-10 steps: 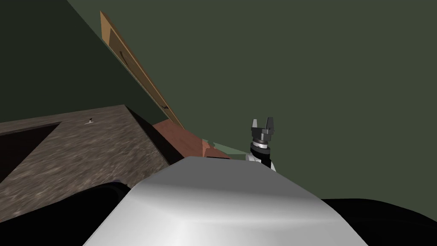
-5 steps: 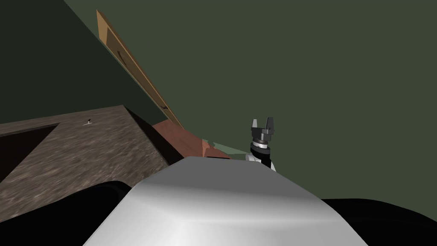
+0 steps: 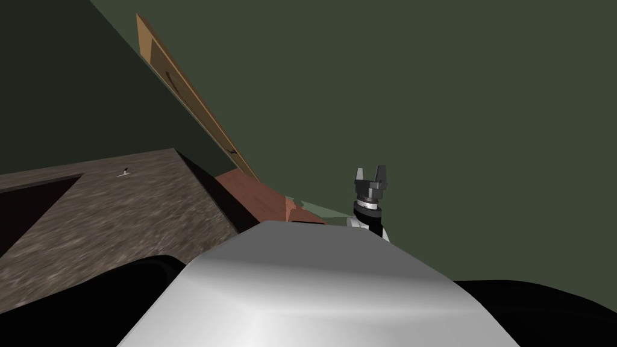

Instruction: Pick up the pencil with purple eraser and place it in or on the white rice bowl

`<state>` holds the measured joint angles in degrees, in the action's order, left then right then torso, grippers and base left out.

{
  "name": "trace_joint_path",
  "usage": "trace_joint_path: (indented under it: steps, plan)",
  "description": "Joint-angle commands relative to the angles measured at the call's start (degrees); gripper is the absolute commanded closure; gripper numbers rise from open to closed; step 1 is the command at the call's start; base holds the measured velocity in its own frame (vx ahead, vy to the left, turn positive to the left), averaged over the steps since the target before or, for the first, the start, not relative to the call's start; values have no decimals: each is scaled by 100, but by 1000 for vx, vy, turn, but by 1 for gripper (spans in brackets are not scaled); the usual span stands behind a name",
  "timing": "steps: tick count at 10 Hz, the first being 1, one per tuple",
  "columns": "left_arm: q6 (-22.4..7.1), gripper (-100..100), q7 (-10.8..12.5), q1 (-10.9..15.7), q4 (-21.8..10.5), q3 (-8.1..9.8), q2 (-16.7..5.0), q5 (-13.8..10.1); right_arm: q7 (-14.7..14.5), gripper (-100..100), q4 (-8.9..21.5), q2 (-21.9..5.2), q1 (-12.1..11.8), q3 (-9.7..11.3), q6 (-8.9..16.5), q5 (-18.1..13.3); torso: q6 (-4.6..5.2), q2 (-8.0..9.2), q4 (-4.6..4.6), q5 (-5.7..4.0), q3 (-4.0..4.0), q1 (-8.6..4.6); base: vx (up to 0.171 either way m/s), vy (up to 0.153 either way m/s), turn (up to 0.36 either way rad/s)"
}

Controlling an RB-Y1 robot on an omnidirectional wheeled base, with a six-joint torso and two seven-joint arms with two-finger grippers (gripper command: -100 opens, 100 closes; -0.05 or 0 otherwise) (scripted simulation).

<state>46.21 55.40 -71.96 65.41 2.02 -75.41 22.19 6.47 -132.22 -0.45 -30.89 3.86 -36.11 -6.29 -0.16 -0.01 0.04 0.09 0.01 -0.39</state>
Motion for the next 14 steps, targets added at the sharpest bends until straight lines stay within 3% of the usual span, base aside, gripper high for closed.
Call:
trace_joint_path:
  steps: [1, 3, 4, 5, 6, 7, 9, 10, 14]
  plan:
    - [116, 100, 101, -109, -18, 137, -180, -34, 0, 0, 0, 0, 0, 0, 0, 0, 0, 0, 0, 0, 0, 0, 12, 3, 18]
    - [197, 100, 211, -255, 6, 307, -379, -77, 0, 0, 0, 0, 0, 0, 0, 0, 4, -7, -2, -4, -5, -3, 6, -1, 21]
    - [114, 100, 157, -272, 81, 275, -293, -67, 0, 0, 0, 0, 0, 0, 0, 0, 4, -7, -2, -8, -5, -7, 0, 0, 0]
    - [113, 0, 167, -295, 98, 300, -307, -75, 0, 0, 0, 0, 0, 0, 0, 0, 2, -5, -2, -3, -3, -7, 0, 0, 0]
    - [84, 100, 206, -457, -24, 459, -507, -159, 0, 0, 0, 0, 0, 0, 0, 0, 1, -3, -1, -4, -2, -6, -16, -40, -13]
    - [84, 100, 206, -457, -24, 459, -507, -159, 0, 0, 0, 0, 0, 0, 0, 0, 2, 2, -2, -11, -1, -16, -11, -57, -4]
    - [98, 100, 269, -627, -120, 709, -728, -335, 0, 0, 0, 1, 0, 1, 0, 0, 2, 3, -3, -20, -1, -40, -47, -73, 14]
    - [98, 100, 269, -627, -120, 709, -728, -335, 0, 0, 0, 1, 1, 1, 0, 0, -3, 13, -1, -19, 5, -40, -44, -35, 9]
    - [168, 100, 397, -913, -245, 1178, -1095, -707, 0, 0, 0, 1, 1, 0, 0, 0, -2, 34, 8, -17, 19, -31, -81, -38, 23]
